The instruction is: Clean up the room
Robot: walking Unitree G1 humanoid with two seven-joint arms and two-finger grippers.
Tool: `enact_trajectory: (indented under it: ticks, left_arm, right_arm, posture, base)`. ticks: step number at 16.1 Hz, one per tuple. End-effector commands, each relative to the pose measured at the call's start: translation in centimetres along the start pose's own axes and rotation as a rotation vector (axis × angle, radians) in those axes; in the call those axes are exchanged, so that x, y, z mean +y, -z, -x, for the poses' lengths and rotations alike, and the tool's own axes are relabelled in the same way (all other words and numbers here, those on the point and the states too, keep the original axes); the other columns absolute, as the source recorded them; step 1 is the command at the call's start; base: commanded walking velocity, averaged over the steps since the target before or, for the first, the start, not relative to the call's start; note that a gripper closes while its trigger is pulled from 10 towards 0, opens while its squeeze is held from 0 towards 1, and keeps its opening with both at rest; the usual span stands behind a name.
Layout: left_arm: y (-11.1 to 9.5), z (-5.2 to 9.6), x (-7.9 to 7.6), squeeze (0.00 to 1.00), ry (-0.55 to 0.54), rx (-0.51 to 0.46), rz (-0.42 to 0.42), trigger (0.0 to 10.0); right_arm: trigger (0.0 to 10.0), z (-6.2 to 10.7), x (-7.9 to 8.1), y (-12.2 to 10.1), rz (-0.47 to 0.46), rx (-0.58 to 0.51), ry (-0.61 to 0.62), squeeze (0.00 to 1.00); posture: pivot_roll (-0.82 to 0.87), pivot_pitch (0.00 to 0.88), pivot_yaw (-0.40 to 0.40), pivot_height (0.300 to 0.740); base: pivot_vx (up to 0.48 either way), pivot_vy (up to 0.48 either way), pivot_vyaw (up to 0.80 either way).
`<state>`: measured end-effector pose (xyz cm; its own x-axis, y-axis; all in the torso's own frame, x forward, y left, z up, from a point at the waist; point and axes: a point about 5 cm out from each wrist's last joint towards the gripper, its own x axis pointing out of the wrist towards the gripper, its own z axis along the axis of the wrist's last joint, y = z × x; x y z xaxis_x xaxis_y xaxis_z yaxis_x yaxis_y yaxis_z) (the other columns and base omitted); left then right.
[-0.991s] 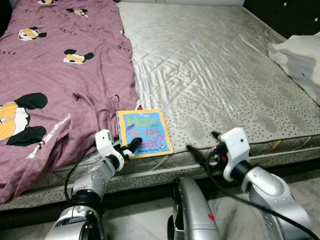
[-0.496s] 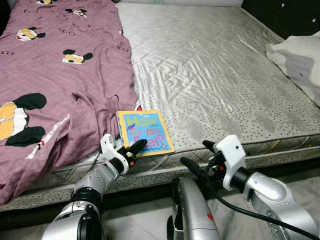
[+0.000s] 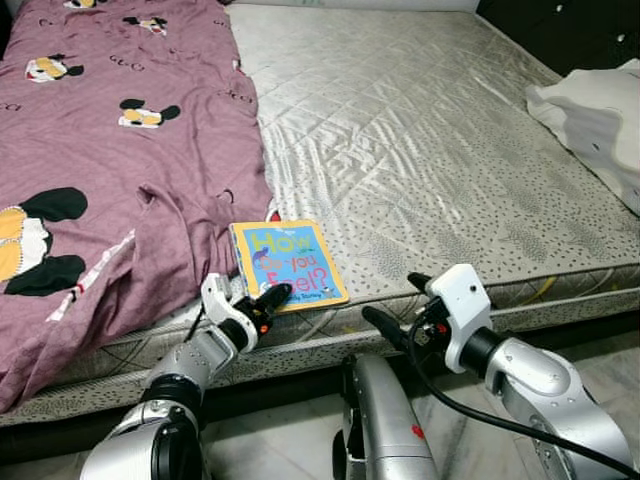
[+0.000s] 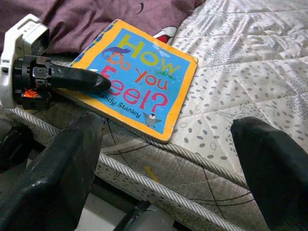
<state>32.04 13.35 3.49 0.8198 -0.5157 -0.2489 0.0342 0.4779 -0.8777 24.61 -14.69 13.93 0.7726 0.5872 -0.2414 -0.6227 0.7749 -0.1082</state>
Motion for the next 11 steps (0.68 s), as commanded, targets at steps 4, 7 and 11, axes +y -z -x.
enact_trajectory:
  ticks: [4, 7, 11]
  left_arm:
    - [-0.03, -0.27, -0.25, 0.00, 0.003, -0.006, 0.032, 0.0]
    - [-0.10, -0.26, -0.25, 0.00, 0.006, -0.013, 0.038, 0.0]
    - [-0.25, -0.23, -0.19, 0.00, 0.006, -0.032, 0.053, 0.0]
  right_arm:
    - [10.0, -0.13, 0.06, 0.11, 0.009, -0.003, 0.005, 0.00]
    - [10.0, -0.17, 0.10, 0.10, 0.006, -0.007, 0.000, 0.00]
    - [10.0, -0.31, 0.29, 0.16, 0.001, -0.011, -0.019, 0.00]
  posture:
    - [-0.23, 0.105, -0.111, 0.503]
    - [-0.23, 0.102, -0.110, 0.503]
    - [-0.23, 0.093, -0.110, 0.503]
  base:
    - [0.000, 0.000, 0.00]
    - [0.000, 0.000, 0.00]
    - [0.000, 0.000, 0.00]
